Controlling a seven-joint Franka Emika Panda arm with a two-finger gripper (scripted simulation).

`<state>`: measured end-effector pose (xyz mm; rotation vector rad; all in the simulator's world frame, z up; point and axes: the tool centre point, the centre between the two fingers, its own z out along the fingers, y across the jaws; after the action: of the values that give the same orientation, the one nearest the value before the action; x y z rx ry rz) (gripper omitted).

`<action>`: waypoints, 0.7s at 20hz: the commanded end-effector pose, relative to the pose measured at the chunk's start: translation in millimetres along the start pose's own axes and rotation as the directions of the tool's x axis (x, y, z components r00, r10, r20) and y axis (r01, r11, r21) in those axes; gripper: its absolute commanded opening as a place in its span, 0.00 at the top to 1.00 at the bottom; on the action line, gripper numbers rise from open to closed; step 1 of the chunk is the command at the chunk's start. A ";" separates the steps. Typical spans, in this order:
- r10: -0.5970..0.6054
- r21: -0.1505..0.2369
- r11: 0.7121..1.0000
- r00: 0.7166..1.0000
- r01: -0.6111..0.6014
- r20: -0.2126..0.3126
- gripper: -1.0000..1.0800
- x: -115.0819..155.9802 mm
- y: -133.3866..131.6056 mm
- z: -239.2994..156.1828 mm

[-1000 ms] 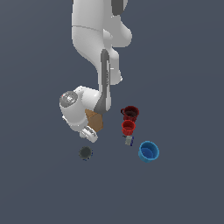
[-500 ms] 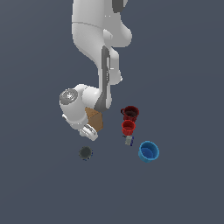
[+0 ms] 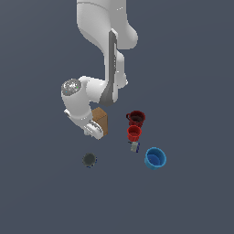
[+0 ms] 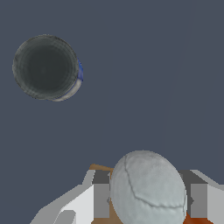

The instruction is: Pick up a designated object from a clutter of objects.

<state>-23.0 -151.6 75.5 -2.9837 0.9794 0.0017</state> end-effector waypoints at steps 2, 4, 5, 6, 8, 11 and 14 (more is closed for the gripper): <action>0.000 0.001 1.000 1.000 0.000 -0.001 1.00 -10.7 2.0 -25.5; 0.000 0.001 1.000 1.000 0.000 -0.001 1.00 -17.4 3.2 -41.2; 0.000 0.001 1.000 1.000 0.000 -0.001 1.00 -20.7 3.9 -49.0; 0.000 0.001 1.000 1.000 0.000 -0.001 1.00 -24.1 4.5 -56.9; 0.000 0.001 1.000 1.000 0.000 -0.001 1.00 -30.7 5.9 -72.6; 0.000 0.001 1.000 1.000 0.000 -0.001 1.00 -40.5 8.0 -96.5; 0.001 -0.001 1.000 1.000 -0.001 -0.001 1.00 -50.5 10.1 -120.8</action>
<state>-64.6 -132.4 183.8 -2.9832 0.9811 0.0006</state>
